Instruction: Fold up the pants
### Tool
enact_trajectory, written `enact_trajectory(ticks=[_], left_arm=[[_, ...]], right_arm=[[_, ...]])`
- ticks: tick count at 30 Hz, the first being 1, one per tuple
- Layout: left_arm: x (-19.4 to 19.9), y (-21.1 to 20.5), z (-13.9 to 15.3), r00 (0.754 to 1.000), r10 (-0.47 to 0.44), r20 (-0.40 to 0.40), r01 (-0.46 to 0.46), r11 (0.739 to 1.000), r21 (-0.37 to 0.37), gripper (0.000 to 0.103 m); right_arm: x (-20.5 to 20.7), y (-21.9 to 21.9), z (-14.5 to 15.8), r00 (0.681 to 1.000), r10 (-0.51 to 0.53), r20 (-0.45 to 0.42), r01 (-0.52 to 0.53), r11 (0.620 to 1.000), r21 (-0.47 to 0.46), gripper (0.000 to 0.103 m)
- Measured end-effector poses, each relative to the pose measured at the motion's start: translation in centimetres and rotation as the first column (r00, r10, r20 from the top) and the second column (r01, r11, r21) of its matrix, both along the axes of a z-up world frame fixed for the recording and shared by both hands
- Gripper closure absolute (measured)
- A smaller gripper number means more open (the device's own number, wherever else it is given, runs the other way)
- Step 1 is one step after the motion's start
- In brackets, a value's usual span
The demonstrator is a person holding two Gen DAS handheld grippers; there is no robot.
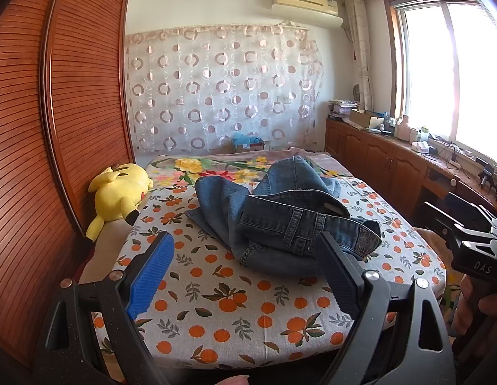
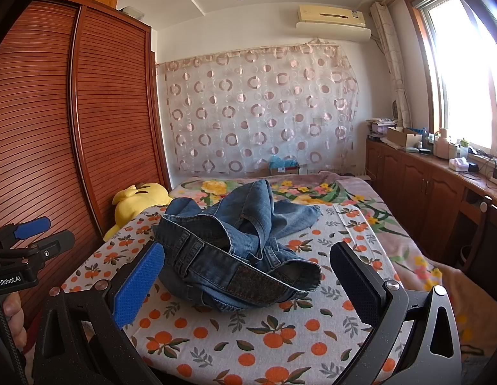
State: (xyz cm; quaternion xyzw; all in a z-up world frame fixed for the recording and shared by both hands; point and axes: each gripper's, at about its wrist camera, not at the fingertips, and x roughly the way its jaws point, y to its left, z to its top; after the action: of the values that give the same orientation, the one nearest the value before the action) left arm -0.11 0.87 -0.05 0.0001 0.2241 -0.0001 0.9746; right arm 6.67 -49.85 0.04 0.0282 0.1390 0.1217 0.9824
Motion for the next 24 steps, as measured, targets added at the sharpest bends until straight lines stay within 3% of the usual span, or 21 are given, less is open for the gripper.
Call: enact_trajectory(ticks=[14,24], left_arm=[[0.5,-1.4,0.0,1.0,-0.003,-0.026,0.003,1.0,0.002,0.014],[3.1,-1.1,-3.6,0.992,-0.042,-0.117,0.045,0.999,0.022,0.014]], right_arm=[[0.4,-0.3,-0.6,1.0,0.006,-0.023,-0.006,1.0,0.0,0.0],[2.6,-1.8,-1.6,0.997,-0.01,-0.071,0.009,1.0,-0.026,0.0]])
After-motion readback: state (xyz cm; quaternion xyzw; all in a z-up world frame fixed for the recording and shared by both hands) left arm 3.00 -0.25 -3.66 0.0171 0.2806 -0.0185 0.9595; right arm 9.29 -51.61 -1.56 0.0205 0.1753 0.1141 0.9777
